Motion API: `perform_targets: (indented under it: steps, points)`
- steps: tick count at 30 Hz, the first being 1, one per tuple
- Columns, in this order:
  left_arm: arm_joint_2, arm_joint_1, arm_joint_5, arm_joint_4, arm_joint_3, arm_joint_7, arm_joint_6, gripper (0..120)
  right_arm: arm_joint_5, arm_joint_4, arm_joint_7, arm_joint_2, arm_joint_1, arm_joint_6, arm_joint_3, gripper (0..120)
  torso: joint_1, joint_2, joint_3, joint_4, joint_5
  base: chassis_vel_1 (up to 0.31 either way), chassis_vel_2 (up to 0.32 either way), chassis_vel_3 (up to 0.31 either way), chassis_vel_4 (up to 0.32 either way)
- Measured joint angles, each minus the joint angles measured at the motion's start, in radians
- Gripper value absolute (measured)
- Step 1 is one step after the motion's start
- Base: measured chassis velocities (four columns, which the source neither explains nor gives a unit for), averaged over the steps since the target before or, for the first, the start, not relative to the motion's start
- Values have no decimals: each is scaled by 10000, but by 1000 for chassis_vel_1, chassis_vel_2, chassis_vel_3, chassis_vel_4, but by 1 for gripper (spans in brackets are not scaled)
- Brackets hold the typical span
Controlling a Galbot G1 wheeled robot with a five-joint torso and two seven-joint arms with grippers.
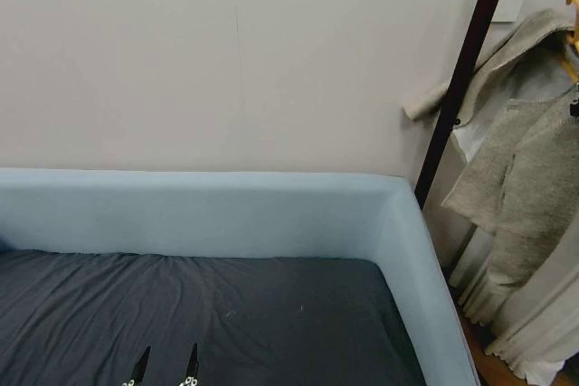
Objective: Pick up the clothes from the sofa and hang them on the clothes hanger.
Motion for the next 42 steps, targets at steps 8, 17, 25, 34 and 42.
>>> perform_targets:
  steps: [8, 17, 25, 34, 42]
  points:
    - [0, 0, 0, 0, 0, 0, 0, 100, 115, 88, 33, 154, 1075, -284, -1094, 8, 0, 0, 1, 1, 1, 0, 0, 0, 0]
    - [0, -1, 0, 0, 1, 0, 0, 100, 2205, 295, 820, 405, 3073, -2191, -2307, 8, 0, 1, 0, 0, -3, 0, 0, 0, 0]
    - [0, -1, 0, 0, 0, 0, 0, 100, 3674, 303, 1881, 801, 4323, -3137, -2993, 8, 0, 1, 1, -1, 0, 0, 0, 0, 0]
    - [0, -1, 0, 0, 0, 0, 0, 100, 5982, 18, 4308, 1622, 5248, -3943, -3305, 8, 0, 1, 1, 3, -1, 0, 0, 0, 0]
    - [1, -1, 0, 0, 1, 0, 0, 100, 6115, -420, 5155, 1798, 5169, -3939, -3381, 8, 0, 2, 0, -3, -1, 0, 0, 0, 0]
